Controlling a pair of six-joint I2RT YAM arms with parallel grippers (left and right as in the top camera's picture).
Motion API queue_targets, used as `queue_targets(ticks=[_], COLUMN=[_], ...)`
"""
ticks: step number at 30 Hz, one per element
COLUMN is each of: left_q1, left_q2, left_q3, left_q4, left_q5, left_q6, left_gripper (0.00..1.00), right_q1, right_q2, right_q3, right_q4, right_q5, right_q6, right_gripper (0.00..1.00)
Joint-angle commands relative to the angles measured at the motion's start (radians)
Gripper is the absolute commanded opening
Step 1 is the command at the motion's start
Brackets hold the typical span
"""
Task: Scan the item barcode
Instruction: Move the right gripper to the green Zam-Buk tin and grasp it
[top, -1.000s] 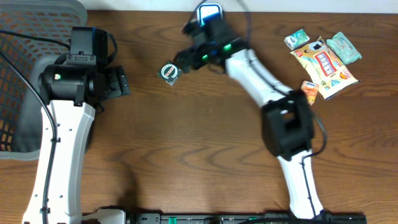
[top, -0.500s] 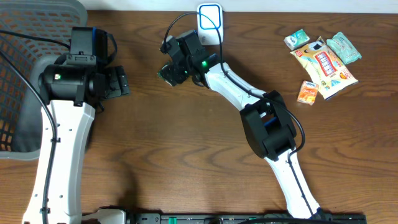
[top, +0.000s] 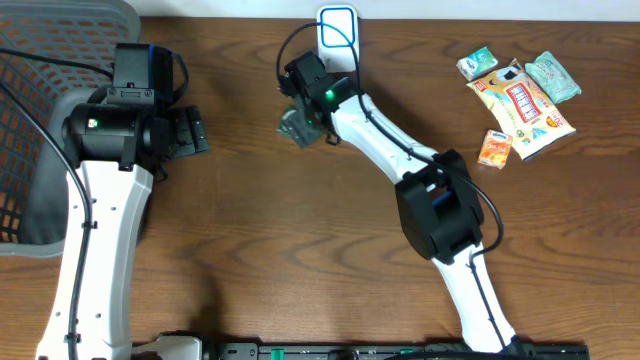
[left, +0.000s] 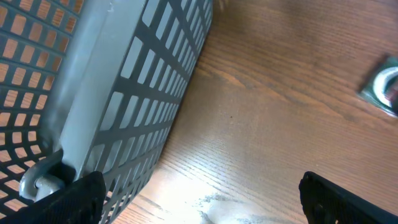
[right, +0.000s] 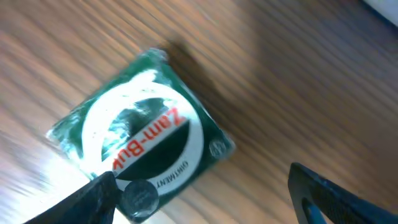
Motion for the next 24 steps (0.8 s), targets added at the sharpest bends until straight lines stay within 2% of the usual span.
queue_targets(ticks=[1, 4, 7, 10, 15, 24], left_q1=[0.005, 0.005, 0.005, 0.005, 0.005, 0.005], left_q2=[-0.007, -0.007, -0.007, -0.007, -0.007, -0.007], left_q3=[0.009, 0.009, 0.009, 0.009, 0.009, 0.009], left_q4=[-0.003, -0.003, -0.003, -0.003, -0.003, -0.003], left_q5=[-0.017, -0.017, -0.017, -0.017, -0.017, -0.017], left_q6=[-0.006, -0.006, -0.006, -0.006, -0.006, -0.006], left_gripper=[0.98, 0.98, 0.98, 0.98, 0.98, 0.98], right_q1=[-0.005, -0.005, -0.004, -0.005, -0.005, -0.005], right_q2=[-0.023, -0.067, -0.099, -0.091, -0.055, 0.016], right_q3=[-0.035, -0.035, -0.035, -0.035, -0.035, -0.035], right_q4=[-0.098, -0.137, -0.092, -0.026, 0.004, -0.093], right_q5=[0.317, 0.297, 0.015, -0.157, -0.116, -0.072], right_q6=[0.058, 0.150, 0.222, 0.243, 0.415, 0.428], right_gripper=[0.82, 0.83, 0.91, 0.90, 0.89, 0.88])
